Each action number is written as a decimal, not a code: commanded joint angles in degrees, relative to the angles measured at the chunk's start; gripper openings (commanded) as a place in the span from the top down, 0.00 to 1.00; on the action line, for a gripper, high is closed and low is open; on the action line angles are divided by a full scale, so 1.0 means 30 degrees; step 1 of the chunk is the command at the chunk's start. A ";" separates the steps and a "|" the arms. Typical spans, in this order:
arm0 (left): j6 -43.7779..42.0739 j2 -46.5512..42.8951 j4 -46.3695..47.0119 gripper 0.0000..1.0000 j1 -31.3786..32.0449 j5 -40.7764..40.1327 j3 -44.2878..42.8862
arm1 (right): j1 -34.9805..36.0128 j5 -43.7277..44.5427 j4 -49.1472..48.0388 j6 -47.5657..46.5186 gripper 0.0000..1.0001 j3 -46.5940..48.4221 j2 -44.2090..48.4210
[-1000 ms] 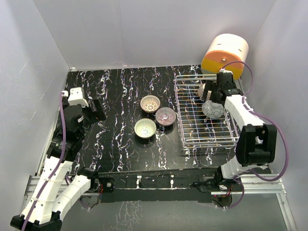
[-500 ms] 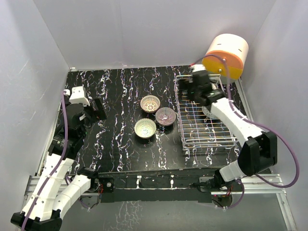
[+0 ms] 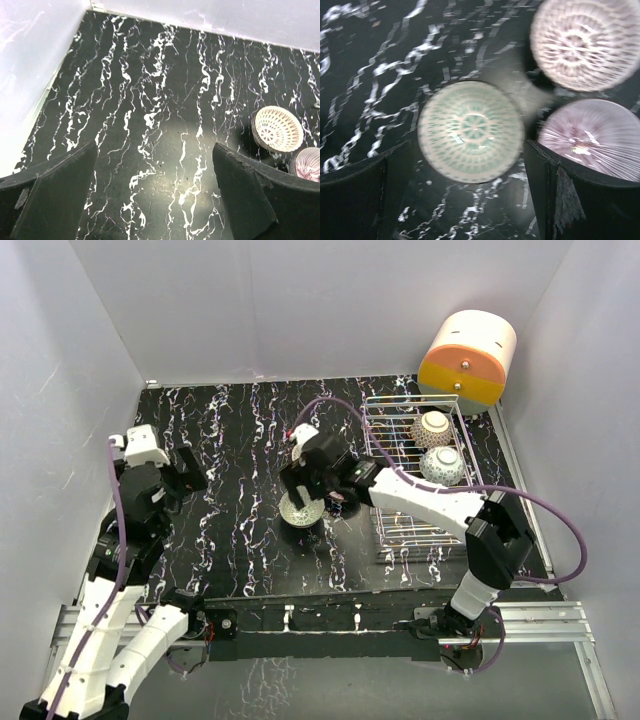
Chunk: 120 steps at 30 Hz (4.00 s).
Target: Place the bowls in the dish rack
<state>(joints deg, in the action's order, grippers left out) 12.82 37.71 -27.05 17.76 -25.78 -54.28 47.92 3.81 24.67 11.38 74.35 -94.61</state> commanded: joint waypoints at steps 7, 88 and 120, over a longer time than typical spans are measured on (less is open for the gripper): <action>-0.0434 -0.1312 0.0080 0.03 0.0072 -0.1425 -0.1061 | 0.2188 -0.2181 -0.2619 -0.1983 0.18 -0.0369 -0.1229; -0.0874 -0.1842 0.0154 0.03 0.0058 -0.1243 -0.1340 | -1.4392 -1.0522 -2.8563 1.8182 0.89 -1.2315 0.3574; -0.0967 -0.1468 0.0813 0.03 0.0072 -0.1285 -0.0599 | -1.4373 -0.6105 -2.7337 1.7591 0.84 -1.1419 -0.0346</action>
<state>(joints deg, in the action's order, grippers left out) 10.09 33.08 -25.82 17.76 -29.56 -56.36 4.75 -15.73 -55.66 65.39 38.92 -99.55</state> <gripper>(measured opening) 0.970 0.164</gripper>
